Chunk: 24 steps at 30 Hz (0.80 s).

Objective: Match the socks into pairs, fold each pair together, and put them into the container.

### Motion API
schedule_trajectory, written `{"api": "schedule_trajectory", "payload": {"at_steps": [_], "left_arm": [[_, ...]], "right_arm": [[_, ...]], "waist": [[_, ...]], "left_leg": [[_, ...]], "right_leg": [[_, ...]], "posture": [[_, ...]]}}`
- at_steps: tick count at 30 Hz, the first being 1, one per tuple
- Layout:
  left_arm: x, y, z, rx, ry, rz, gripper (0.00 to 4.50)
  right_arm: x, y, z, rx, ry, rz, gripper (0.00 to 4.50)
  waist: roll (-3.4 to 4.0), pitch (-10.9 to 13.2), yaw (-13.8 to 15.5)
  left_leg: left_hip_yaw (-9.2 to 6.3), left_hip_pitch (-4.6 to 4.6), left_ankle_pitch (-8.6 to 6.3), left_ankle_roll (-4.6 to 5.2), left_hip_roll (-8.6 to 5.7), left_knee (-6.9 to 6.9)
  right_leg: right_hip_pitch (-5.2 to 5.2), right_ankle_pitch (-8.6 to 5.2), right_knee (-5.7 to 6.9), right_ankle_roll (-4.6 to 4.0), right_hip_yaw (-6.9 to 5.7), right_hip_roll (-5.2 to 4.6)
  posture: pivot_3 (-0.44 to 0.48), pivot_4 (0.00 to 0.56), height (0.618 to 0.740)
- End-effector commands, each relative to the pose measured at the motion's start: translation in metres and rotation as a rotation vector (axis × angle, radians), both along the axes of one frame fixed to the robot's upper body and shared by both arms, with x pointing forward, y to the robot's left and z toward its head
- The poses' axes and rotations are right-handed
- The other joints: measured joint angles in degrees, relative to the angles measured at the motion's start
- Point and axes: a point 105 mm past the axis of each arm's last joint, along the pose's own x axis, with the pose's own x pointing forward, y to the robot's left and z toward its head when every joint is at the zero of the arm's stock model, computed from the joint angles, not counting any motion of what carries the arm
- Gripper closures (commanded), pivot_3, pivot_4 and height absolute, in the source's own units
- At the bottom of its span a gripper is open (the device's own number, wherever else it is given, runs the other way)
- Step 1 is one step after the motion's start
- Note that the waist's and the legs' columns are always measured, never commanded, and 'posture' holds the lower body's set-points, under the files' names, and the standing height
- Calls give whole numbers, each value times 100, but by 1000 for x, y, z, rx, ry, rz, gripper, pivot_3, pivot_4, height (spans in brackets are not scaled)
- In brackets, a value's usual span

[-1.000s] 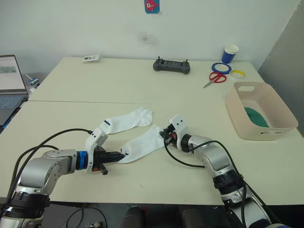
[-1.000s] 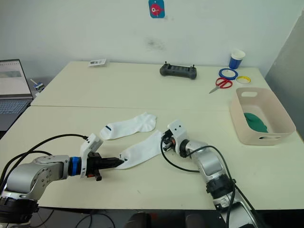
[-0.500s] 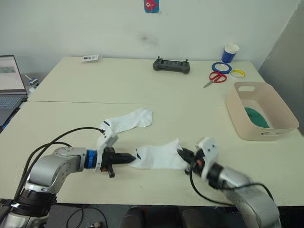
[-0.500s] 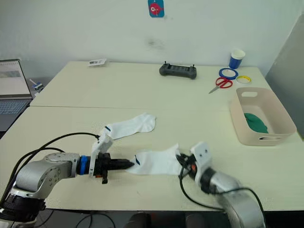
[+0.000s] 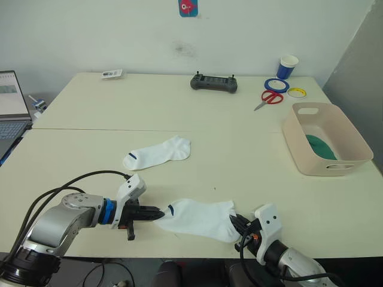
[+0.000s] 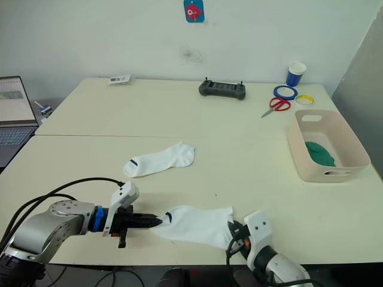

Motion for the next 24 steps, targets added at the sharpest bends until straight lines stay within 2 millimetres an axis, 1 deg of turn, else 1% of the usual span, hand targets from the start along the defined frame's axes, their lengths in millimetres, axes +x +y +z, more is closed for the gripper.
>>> {"api": "schedule_trajectory", "payload": {"at_steps": [1,3,5,8,9,10,12,13,15,17,19,22,24], "left_arm": [[-6,-2,-5,16,6,-15,4500],[-11,-2,-5,4,35,-25,4500],[-11,-2,-5,0,39,-16,4500],[-6,1,-8,26,1,18,4500],[-5,2,-8,33,-4,29,4500],[-4,2,-9,38,-11,35,4302],[-3,2,-8,41,-23,32,3889],[-3,2,-8,44,-28,29,3635],[-2,4,-6,40,-46,46,3049],[-2,7,-3,35,-48,62,2521],[-3,13,1,19,-46,92,1939],[-1,24,8,0,-62,161,1132],[6,32,15,-30,-77,235,558]], "right_arm": [[1,-3,5,6,-23,-19,4483],[4,-9,4,-1,-20,-42,4483],[4,-12,4,-5,-18,-55,4483],[3,-15,3,-4,-15,-60,3771],[3,-15,4,4,-17,-59,3376],[2,-16,5,9,-18,-59,3102],[1,-21,6,5,-27,-66,2362],[1,-24,7,3,-30,-70,2083],[1,-29,10,4,-41,-70,1346],[1,-32,15,4,-60,-62,697],[5,-35,26,4,-106,-53,3],[14,-37,47,3,-183,-17,0],[23,-30,65,8,-243,55,0]], "waist": [[-1,-1,1],[-1,-1,2],[-1,-1,2],[-2,-2,4],[-1,-2,8],[-1,-3,12],[-2,-5,22],[-2,-6,25],[-3,-8,34],[-4,-9,41],[-5,-9,37],[-5,-9,12],[-6,-8,-2]], "left_leg": [[-1,0,0,0,1,0],[-2,0,0,0,2,-1],[0,0,0,0,2,-1],[0,0,0,0,0,-1],[0,0,0,0,0,-1],[-1,1,0,0,0,-1],[-2,2,0,0,1,-1],[-2,2,0,0,0,0],[-1,6,0,0,-2,1],[1,19,0,0,-4,2],[1,34,0,0,-3,2],[2,39,0,0,11,2],[0,41,0,0,12,2]], "right_leg": [[0,0,0,0,-1,0],[0,-1,0,-1,-1,0],[1,0,0,0,-1,0],[1,-1,0,0,0,0],[0,-1,0,-1,0,0],[1,-1,0,-1,-1,0],[2,-1,0,-1,-1,0],[3,-1,0,-1,-1,0],[8,0,0,0,0,-1],[23,0,0,1,1,-10],[33,0,0,0,2,-27],[33,0,1,0,1,-30],[33,0,3,0,-1,-29]], "posture": [[0,150,740],[0,150,740],[0,150,740],[0,150,740],[0,150,740],[0,150,740],[0,150,740],[0,150,740],[0,150,740],[0,150,740],[0,150,740],[0,150,740],[0,150,740]]}}
